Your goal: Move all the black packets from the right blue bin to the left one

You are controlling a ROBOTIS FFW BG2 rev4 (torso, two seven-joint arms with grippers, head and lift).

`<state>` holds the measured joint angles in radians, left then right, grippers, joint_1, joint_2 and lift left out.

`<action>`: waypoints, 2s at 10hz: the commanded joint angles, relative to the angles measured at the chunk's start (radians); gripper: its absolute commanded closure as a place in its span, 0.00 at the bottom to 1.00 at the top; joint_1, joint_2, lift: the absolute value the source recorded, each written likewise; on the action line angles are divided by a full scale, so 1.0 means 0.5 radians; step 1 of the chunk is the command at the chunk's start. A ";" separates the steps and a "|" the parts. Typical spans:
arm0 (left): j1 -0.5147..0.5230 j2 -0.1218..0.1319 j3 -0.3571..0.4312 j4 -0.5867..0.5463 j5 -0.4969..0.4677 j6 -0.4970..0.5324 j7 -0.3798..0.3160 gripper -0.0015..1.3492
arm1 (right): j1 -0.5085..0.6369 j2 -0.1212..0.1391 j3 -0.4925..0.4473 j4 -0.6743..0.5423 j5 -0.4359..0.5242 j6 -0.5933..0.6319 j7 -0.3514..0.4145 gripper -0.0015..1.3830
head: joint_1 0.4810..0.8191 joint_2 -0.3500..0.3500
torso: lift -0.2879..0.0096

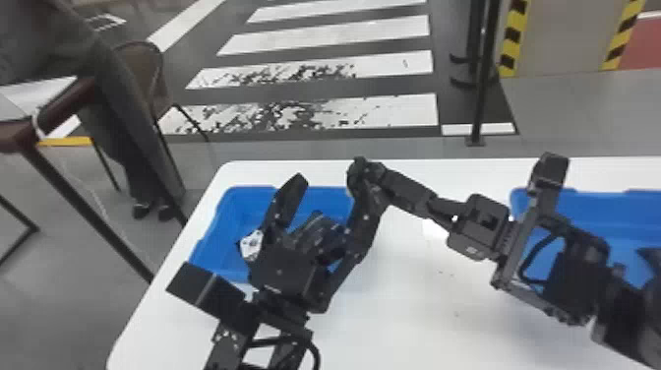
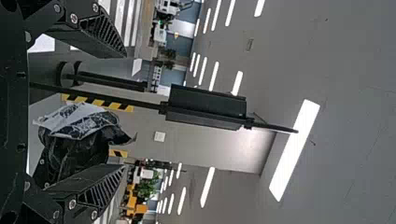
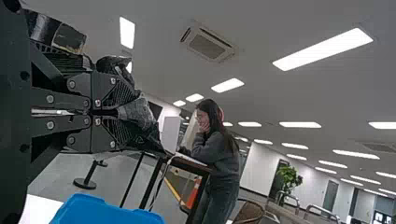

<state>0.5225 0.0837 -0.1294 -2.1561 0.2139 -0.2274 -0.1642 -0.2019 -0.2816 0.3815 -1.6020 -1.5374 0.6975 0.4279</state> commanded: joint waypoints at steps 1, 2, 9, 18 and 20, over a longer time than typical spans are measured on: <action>-0.009 0.011 -0.020 0.000 0.031 0.013 -0.024 0.15 | -0.013 -0.001 0.019 0.026 0.000 -0.030 -0.003 0.83 | 0.62 0.85 | 0.50; -0.019 0.017 -0.040 0.000 0.035 0.018 -0.030 0.15 | -0.018 -0.001 0.019 0.036 0.000 -0.035 -0.003 0.83 | 0.62 0.85 | 0.50; -0.034 0.023 -0.028 -0.020 -0.045 0.190 -0.043 0.65 | -0.053 -0.014 0.134 0.040 -0.064 -0.055 -0.003 0.83 | 0.63 0.84 | 0.50; 0.059 0.041 -0.016 -0.265 -0.201 0.396 0.114 0.89 | -0.028 -0.017 0.154 0.036 -0.080 -0.183 0.000 0.57 | 0.63 0.86 | 0.50; 0.069 0.026 0.023 -0.265 -0.209 0.366 0.114 0.89 | -0.018 -0.020 0.150 0.031 -0.064 -0.232 0.000 0.01 | 0.62 0.86 | 0.50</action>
<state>0.5547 0.0990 -0.1239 -2.2888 0.1115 -0.0398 -0.1074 -0.2125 -0.2914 0.4575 -1.5861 -1.5709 0.5879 0.4278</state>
